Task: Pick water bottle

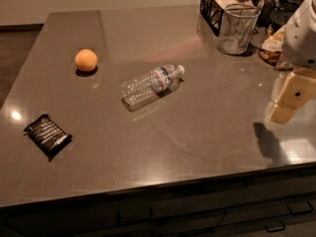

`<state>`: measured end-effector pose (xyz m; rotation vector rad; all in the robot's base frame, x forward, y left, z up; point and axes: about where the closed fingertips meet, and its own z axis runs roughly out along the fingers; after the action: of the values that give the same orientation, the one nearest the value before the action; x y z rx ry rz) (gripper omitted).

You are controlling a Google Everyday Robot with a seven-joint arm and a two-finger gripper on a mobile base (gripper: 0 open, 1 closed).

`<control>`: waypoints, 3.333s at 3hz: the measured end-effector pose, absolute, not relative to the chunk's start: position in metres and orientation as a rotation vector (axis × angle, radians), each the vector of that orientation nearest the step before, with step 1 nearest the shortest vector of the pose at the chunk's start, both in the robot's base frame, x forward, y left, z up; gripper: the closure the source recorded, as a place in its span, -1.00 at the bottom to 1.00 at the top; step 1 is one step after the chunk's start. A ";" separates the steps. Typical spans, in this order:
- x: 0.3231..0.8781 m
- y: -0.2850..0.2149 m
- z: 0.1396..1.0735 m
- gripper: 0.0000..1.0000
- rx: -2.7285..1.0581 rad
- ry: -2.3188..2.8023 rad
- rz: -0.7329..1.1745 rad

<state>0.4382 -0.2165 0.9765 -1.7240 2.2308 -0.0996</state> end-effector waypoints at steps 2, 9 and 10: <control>0.460 -0.202 0.977 -1.00 -1.761 2.205 -0.093; 0.582 0.011 0.867 -1.00 -2.454 1.783 0.065; 0.588 0.013 0.854 -0.71 -2.536 1.782 0.042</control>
Offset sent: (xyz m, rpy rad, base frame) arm 0.0542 0.0346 -0.0039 -0.0084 0.0302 0.0831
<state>0.5885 0.0126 0.8540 -2.5357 1.7822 0.0420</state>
